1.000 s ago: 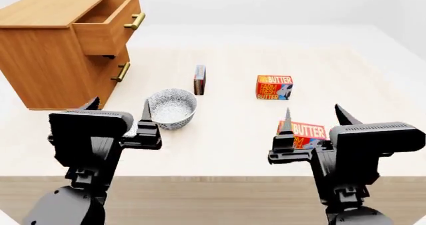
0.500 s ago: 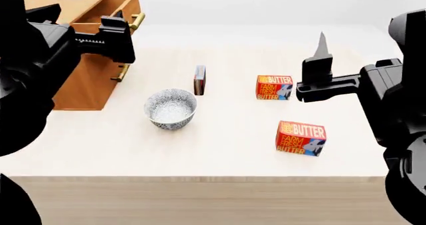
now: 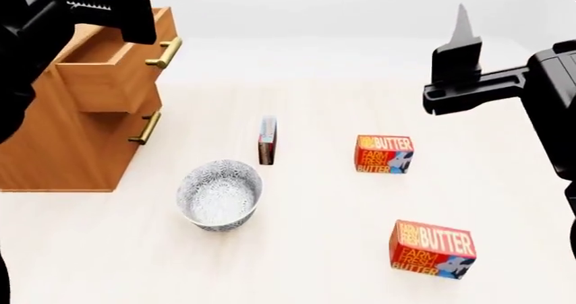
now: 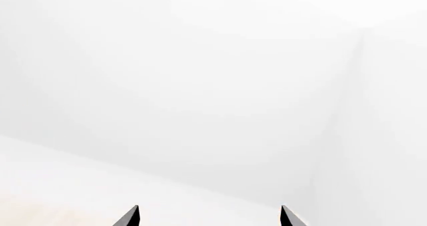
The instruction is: Put the chocolate pudding in the top drawer of the cabinet and close it.
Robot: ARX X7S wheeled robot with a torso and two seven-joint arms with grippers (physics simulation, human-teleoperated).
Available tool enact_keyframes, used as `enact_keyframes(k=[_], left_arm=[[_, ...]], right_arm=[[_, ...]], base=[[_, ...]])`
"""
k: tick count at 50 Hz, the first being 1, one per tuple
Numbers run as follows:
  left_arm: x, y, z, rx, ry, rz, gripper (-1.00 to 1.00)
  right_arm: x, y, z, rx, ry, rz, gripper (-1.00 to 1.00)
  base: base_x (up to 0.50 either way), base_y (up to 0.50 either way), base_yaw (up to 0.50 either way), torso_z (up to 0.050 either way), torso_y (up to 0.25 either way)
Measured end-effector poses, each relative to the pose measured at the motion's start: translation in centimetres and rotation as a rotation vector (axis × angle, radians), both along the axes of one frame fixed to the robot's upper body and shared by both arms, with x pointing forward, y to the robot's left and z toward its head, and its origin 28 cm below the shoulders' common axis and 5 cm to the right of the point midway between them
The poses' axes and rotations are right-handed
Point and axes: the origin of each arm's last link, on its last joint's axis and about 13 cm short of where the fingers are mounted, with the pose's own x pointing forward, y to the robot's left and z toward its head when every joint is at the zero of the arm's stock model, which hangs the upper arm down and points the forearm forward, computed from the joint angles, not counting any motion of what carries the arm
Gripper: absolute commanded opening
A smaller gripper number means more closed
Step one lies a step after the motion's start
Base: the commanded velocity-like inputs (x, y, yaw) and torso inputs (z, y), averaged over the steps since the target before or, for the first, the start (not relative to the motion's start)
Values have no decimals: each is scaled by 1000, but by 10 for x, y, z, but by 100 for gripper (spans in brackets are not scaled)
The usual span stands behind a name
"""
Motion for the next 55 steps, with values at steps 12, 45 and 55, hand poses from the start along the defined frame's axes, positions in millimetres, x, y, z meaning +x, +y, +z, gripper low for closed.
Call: enact_keyframes(k=[12,45,55], left_arm=[[2,2,2,7,1,7,100],[10,1,2,14,52,3,100],[29,2,6,4,169,6,100]], right_arm=[[-1,-1,2,-4,-7,-3,100],[0,-4,3,-2,-15,-15,100],[2,-4,0,0,-11,-18,100]], base=[[500,0,0,0,1],[304,0,0,0,1],[0,0,0,0,0]])
